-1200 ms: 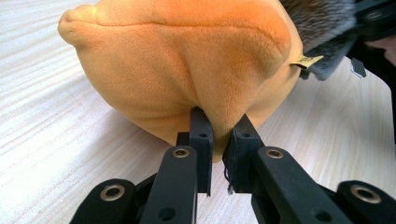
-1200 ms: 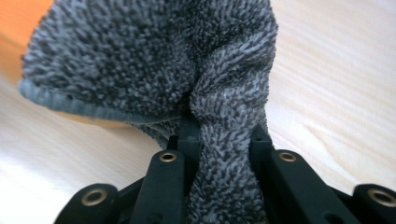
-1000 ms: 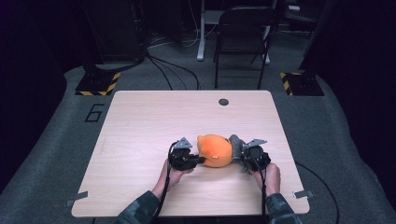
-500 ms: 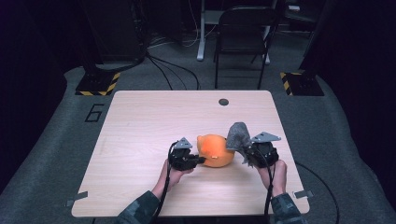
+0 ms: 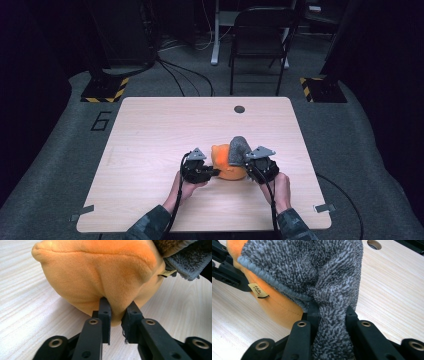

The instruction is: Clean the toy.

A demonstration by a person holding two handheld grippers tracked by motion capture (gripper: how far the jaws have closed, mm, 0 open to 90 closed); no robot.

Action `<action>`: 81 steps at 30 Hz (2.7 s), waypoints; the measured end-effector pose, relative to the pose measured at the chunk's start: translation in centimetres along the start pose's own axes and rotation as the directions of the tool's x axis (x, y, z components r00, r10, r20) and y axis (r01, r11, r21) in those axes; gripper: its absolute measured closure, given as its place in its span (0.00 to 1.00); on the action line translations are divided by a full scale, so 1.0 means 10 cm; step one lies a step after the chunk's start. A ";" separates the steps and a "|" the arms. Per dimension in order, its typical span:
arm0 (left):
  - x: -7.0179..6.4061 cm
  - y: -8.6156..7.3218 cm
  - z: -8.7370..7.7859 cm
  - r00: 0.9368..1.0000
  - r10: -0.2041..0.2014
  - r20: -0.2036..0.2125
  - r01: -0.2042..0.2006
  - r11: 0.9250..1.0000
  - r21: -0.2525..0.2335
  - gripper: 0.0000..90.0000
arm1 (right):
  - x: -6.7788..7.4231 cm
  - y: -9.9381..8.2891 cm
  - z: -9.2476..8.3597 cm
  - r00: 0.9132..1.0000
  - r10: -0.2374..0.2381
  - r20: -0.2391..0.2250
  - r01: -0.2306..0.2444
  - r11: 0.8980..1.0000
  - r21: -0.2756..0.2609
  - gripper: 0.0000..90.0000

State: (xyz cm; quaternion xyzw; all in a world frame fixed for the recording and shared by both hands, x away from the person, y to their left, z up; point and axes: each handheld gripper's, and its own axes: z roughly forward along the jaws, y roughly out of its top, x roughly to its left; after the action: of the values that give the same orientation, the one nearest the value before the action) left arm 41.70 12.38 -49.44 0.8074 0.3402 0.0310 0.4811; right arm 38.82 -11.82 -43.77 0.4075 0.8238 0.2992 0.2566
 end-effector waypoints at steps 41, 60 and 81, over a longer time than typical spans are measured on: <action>-0.12 -0.14 0.16 0.894 0.383 -0.231 -0.390 0.921 0.015 0.79 | -0.32 -0.08 -0.17 0.996 0.093 -0.001 -0.092 0.995 -0.044 0.83; -0.12 -0.01 -0.03 0.958 0.231 -0.169 -0.253 0.960 -0.123 0.90 | -0.85 -0.63 -0.21 0.967 0.237 0.096 -0.240 0.971 0.020 0.83; -0.09 0.14 -0.20 0.998 -0.050 0.028 0.053 0.991 -0.121 0.89 | -0.80 -0.60 -0.09 0.967 0.236 0.092 -0.240 0.970 0.040 0.83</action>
State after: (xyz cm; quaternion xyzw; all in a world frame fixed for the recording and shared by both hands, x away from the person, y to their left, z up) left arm 40.97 12.92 -47.04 0.7678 0.3522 0.0294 0.5344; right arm 39.39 -21.64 -45.95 0.5225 0.7643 0.2887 0.2439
